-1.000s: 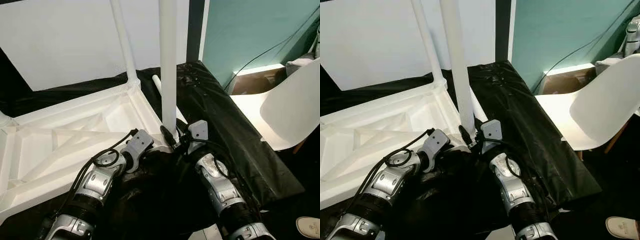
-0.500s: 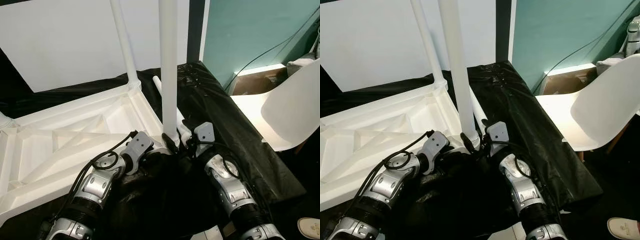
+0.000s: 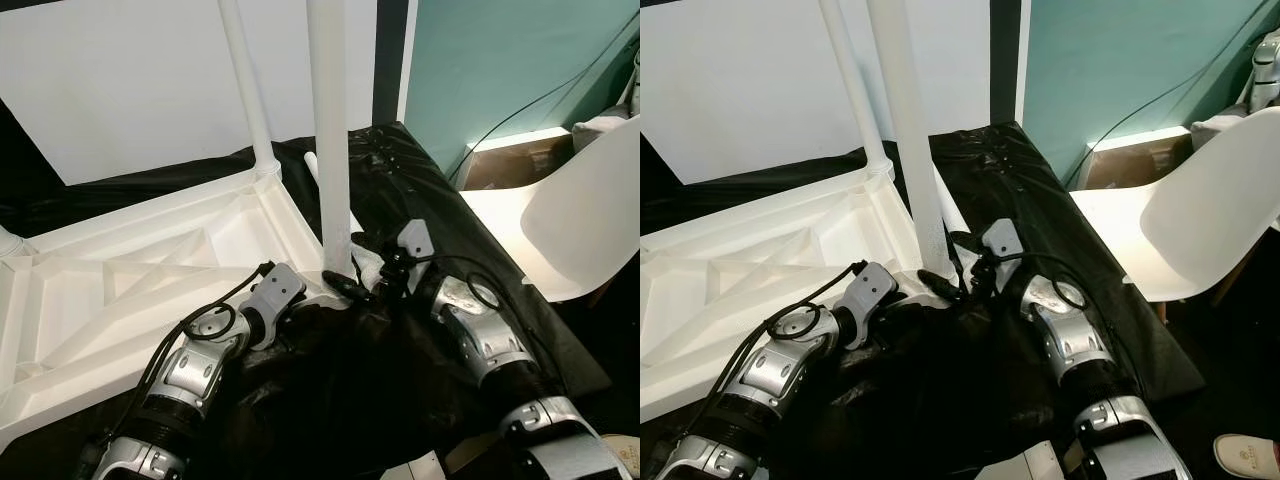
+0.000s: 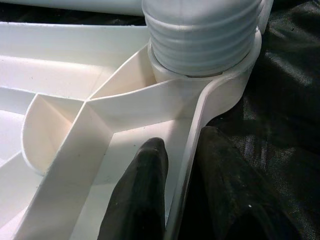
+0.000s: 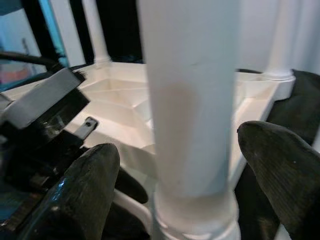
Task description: Building children table
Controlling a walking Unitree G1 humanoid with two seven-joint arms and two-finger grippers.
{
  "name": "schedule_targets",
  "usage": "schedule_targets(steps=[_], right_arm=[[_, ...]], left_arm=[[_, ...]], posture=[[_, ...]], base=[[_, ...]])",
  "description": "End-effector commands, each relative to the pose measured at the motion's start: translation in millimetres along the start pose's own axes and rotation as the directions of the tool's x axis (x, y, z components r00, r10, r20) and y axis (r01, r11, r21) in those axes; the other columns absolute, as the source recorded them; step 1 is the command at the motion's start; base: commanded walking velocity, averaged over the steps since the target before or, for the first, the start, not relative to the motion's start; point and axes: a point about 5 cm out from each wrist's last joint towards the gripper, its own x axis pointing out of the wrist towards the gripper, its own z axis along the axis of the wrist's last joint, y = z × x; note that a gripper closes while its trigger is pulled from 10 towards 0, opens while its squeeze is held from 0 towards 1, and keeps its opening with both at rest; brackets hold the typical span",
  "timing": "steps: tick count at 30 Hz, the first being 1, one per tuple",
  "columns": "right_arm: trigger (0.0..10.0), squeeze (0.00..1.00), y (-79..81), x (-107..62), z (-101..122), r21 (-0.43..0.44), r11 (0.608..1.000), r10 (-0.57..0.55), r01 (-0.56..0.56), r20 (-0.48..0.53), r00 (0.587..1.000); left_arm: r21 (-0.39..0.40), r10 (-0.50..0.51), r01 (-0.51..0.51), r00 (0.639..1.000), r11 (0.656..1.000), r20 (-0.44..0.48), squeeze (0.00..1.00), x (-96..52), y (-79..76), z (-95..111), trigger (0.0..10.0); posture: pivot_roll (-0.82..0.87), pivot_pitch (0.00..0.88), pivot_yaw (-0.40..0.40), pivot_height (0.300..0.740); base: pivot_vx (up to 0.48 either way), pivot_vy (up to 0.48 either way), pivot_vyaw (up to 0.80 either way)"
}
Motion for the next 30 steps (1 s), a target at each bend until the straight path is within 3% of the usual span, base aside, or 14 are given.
schedule_targets(steps=[1, 2, 3, 4, 6, 11, 13, 18, 20, 22, 23, 25, 27, 30], right_arm=[[10.0, 0.00, 1.6, 4.1, -0.3, -0.010, 0.999, 0.043, -0.043, -0.008, 0.999], [3.3, 0.00, 1.8, 5.6, -0.3, 0.000, 0.998, 0.065, -0.065, -0.012, 0.998], [3.3, 0.00, 1.8, 5.6, -0.3, 0.000, 0.998, 0.065, -0.065, -0.012, 0.998], [0.0, 0.00, 1.5, 6.2, 0.1, 0.017, 0.996, 0.082, -0.082, -0.004, 0.997], [0.0, 0.00, 3.6, 6.0, 2.9, 0.079, 0.991, 0.105, -0.108, 0.037, 0.994], [0.0, 0.00, 5.5, 4.6, 1.8, 0.125, 0.988, 0.082, -0.088, 0.053, 0.995], [0.0, 0.00, 11.0, 1.8, -5.7, 0.196, 0.980, -0.048, 0.036, 0.052, 0.997], [0.0, 0.00, 19.2, 0.4, -9.2, 0.254, 0.951, -0.195, 0.175, 0.057, 0.979], [0.0, 0.00, 24.4, 0.1, -10.2, 0.276, 0.928, -0.275, 0.249, 0.061, 0.959], [0.0, 0.00, 26.2, -2.8, -13.2, 0.278, 0.874, -0.428, 0.399, 0.051, 0.902], [0.0, 0.00, 26.2, -2.8, -13.2, 0.278, 0.874, -0.428, 0.399, 0.051, 0.902], [0.0, 0.00, 15.8, -5.7, -13.7, 0.291, 0.793, -0.569, 0.535, 0.042, 0.821], [0.0, 0.00, 12.8, -5.2, -12.0, 0.299, 0.767, -0.605, 0.567, 0.045, 0.795], [0.0, 0.00, 14.9, -1.5, -7.6, 0.286, 0.775, -0.603, 0.564, 0.066, 0.795]], left_arm=[[-0.055, -0.077, 0.073, 0.993, 0.996, -0.084, 0.00, 4.4, -16.1, -22.6, 10.0], [-0.055, -0.077, 0.073, 0.994, 0.996, -0.080, 0.00, 5.1, -16.6, -21.4, 10.0], [-0.055, -0.077, 0.073, 0.994, 0.996, -0.080, 0.00, 5.1, -16.6, -21.4, 10.0], [-0.056, -0.077, 0.072, 0.994, 0.996, -0.077, 0.00, 5.6, -16.8, -20.4, 10.0], [-0.057, -0.072, 0.068, 0.995, 0.996, -0.071, 0.00, 6.1, -17.0, -19.0, 10.0], [-0.059, -0.070, 0.066, 0.995, 0.996, -0.069, 0.00, 6.9, -17.7, -19.0, 10.0], [-0.055, -0.070, 0.066, 0.995, 0.996, -0.072, 0.00, 6.0, -17.4, -19.2, 10.0], [-0.050, -0.071, 0.067, 0.995, 0.996, -0.076, 0.00, 4.2, -15.7, -19.2, 10.0], [-0.046, -0.072, 0.068, 0.994, 0.997, -0.080, 0.00, 3.1, -14.4, -19.4, 10.0], [-0.037, -0.072, 0.069, 0.994, 0.997, -0.086, 0.00, 1.5, -11.0, -18.6, 10.0], [-0.037, -0.072, 0.069, 0.994, 0.997, -0.086, 0.00, 1.5, -11.0, -18.6, 10.0], [-0.033, -0.072, 0.069, 0.994, 0.997, -0.088, 0.00, 0.2, -8.3, -17.6, 10.0], [-0.030, -0.071, 0.068, 0.993, 0.997, -0.092, 0.00, -0.3, -7.6, -18.2, 10.0], [-0.025, -0.075, 0.073, 0.993, 0.997, -0.092, 0.00, 0.7, -8.2, -17.7, 10.0]], posture=[[-0.05, 0.000, 0.047, 0.740], [-0.04, 0.000, 0.039, 0.740], [-0.04, 0.000, 0.039, 0.740], [-0.04, 0.000, 0.039, 0.740], [-0.03, 0.000, 0.034, 0.740], [-0.03, 0.000, 0.036, 0.740], [-0.03, 0.000, 0.045, 0.740], [-0.04, 0.000, 0.056, 0.740], [-0.04, 0.000, 0.063, 0.740], [-0.04, 0.000, 0.075, 0.740], [-0.04, 0.000, 0.075, 0.740], [-0.05, 0.000, 0.080, 0.740], [-0.05, 0.000, 0.080, 0.740], [-0.05, 0.000, 0.088, 0.740]], base=[[0.000, 0.000, 0.00], [0.000, 0.000, 0.00], [0.000, 0.000, 0.00], [0.000, 0.000, 0.00], [0.000, 0.000, 0.00], [0.000, 0.000, 0.00], [0.000, 0.000, 0.00], [0.000, 0.000, 0.00], [0.000, 0.000, 0.00], [0.000, 0.000, 0.00], [0.000, 0.000, 0.00], [0.000, 0.000, 0.00], [0.000, 0.000, 0.00], [0.000, 0.000, 0.00]])
